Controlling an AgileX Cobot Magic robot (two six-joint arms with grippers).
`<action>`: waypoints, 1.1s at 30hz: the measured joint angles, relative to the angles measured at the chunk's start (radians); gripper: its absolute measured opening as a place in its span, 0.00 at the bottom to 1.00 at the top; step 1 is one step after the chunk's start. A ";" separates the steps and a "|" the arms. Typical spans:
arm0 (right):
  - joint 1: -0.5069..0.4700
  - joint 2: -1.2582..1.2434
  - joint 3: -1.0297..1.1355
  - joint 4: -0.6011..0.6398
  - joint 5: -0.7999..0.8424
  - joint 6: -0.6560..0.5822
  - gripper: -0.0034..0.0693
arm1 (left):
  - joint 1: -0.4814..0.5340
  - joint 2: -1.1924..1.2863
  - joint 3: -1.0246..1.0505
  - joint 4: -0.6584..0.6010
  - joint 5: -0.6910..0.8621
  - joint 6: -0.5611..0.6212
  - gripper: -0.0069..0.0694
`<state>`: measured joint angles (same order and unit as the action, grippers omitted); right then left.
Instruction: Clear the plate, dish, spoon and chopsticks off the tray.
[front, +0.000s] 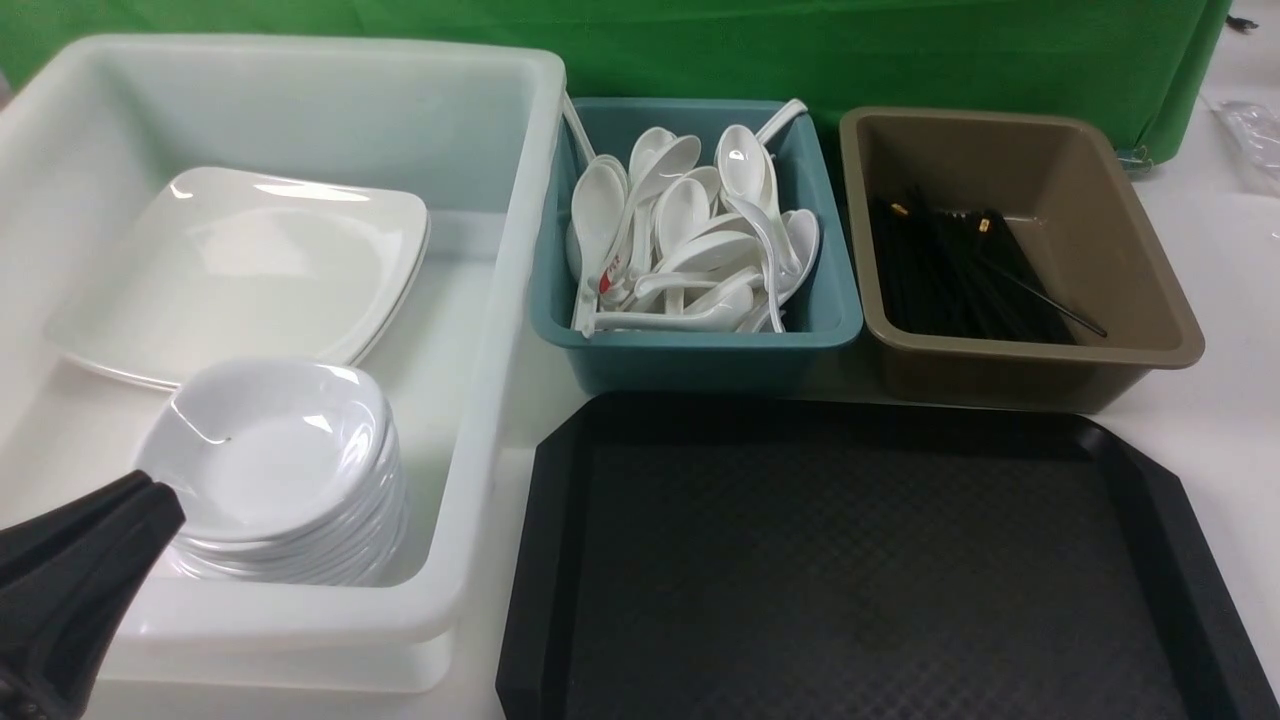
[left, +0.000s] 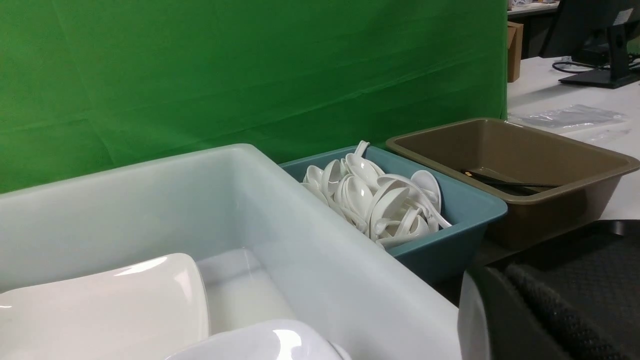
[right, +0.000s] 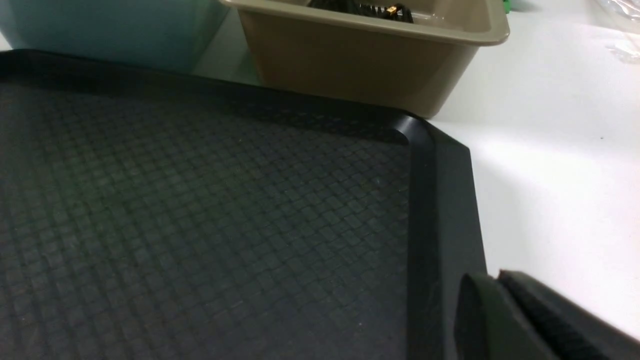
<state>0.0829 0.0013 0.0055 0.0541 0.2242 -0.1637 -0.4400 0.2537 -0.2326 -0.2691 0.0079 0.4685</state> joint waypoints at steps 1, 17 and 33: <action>0.000 0.000 0.000 0.000 0.000 0.000 0.15 | 0.000 0.000 0.000 0.000 0.000 0.000 0.11; 0.000 0.000 0.000 0.000 0.000 0.001 0.17 | 0.000 0.000 0.000 0.001 0.000 0.000 0.11; 0.000 0.000 0.000 0.000 0.000 0.001 0.18 | 0.266 -0.217 0.227 0.038 -0.200 -0.126 0.11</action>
<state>0.0829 0.0013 0.0055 0.0538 0.2242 -0.1625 -0.1739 0.0367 -0.0058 -0.2313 -0.1922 0.3425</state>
